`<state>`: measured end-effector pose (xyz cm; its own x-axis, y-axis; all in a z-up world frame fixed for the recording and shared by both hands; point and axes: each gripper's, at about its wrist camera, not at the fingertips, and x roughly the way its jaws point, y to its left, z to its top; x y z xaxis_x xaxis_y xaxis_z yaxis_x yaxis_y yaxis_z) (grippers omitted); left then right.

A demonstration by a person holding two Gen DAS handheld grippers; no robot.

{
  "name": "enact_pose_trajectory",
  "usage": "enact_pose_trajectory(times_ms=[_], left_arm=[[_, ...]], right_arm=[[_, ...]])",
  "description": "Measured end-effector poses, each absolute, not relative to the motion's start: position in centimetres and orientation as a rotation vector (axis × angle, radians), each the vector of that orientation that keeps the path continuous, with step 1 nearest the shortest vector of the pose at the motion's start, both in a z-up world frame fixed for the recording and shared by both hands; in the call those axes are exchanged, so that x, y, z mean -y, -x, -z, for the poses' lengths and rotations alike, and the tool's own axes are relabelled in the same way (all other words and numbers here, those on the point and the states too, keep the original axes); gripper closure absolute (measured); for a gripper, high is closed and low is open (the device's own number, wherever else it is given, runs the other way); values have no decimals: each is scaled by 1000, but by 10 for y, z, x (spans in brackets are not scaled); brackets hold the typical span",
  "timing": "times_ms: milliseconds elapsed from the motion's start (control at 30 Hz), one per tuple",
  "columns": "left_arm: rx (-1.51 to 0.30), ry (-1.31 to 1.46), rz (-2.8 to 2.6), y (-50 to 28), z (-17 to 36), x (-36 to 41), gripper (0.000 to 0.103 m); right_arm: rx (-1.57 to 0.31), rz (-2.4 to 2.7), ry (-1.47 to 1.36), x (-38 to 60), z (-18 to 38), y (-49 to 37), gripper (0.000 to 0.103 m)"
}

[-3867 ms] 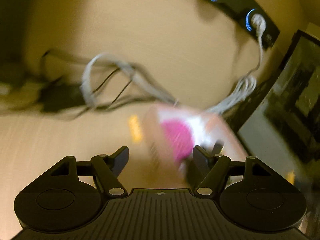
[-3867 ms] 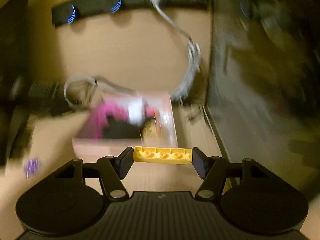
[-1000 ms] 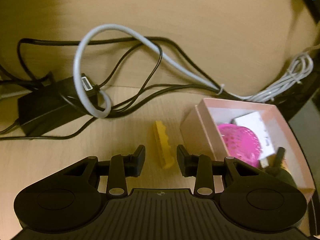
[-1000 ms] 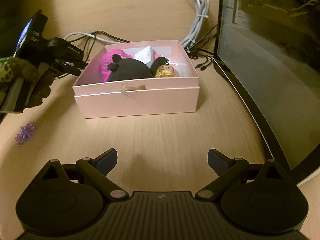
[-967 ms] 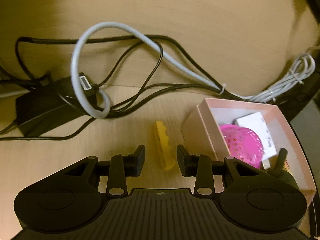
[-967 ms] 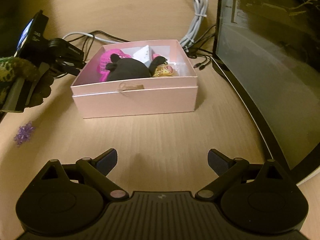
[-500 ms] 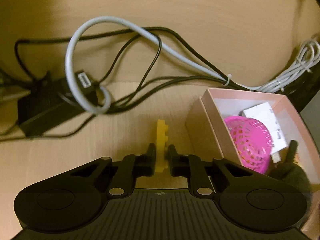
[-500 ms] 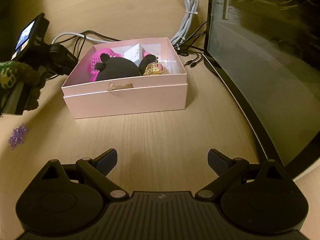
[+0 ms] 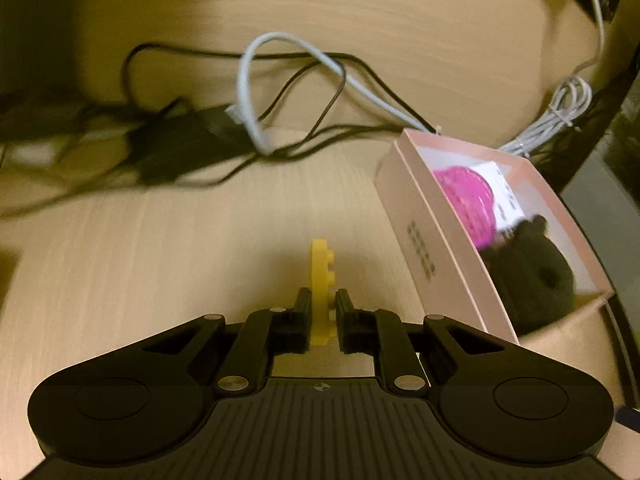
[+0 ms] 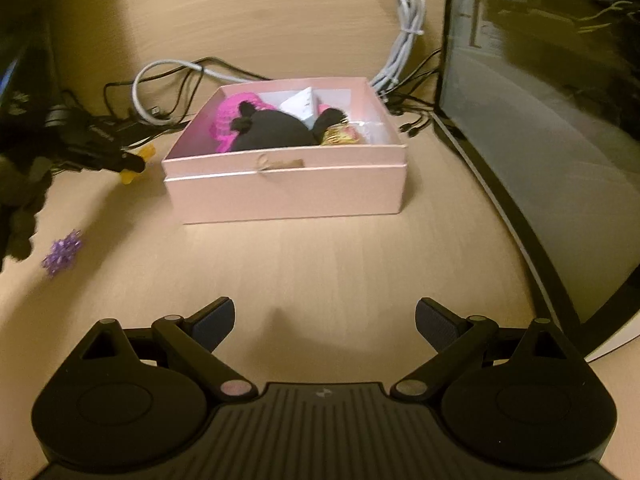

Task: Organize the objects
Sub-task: 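Grasp the purple snowflake toy with the right gripper while the left gripper holds the brick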

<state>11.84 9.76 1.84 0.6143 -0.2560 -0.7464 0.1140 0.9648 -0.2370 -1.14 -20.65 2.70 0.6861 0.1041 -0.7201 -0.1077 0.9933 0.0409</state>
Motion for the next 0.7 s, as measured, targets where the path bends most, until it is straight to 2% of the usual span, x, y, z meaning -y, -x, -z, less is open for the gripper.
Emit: enact_pose_trajectory(times_ms=[167, 400, 700], left_arm=[[-912, 331, 142, -62, -19, -144, 88], [-861, 488, -21, 7, -30, -209, 88], [-865, 479, -218, 59, -47, -252, 88]], right_arm=[[-815, -195, 26, 185, -23, 10, 4], [-819, -335, 91, 137, -23, 5, 3], [-806, -577, 211, 49, -24, -6, 0]])
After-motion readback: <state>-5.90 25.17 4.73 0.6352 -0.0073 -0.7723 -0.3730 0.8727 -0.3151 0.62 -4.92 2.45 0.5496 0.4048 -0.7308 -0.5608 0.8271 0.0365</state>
